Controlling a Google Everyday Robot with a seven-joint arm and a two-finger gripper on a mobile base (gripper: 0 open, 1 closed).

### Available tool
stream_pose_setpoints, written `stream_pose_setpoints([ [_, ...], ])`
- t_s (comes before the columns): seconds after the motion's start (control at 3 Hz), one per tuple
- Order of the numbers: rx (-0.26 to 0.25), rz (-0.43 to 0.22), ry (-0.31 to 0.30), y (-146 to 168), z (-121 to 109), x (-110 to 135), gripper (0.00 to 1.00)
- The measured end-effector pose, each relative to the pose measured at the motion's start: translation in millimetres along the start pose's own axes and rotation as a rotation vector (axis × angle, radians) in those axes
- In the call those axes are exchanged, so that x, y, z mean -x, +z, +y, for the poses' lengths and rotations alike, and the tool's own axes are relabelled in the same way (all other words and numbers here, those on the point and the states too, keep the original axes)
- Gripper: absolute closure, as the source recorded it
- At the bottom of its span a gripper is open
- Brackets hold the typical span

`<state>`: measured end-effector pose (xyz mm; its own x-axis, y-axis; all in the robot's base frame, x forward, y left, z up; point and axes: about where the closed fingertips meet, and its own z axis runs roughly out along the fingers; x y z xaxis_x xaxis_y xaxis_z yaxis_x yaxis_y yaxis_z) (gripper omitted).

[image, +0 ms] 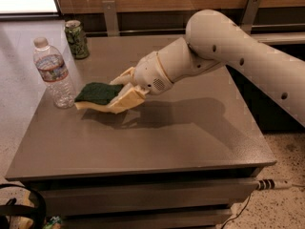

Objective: Move sponge near water bottle

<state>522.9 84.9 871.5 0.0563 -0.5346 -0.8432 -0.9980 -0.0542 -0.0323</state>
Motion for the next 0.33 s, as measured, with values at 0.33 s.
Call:
stream_pose_setpoints([
  [0.33,0.004,0.0,-0.002,1.7,0.9,1.0,0.05],
])
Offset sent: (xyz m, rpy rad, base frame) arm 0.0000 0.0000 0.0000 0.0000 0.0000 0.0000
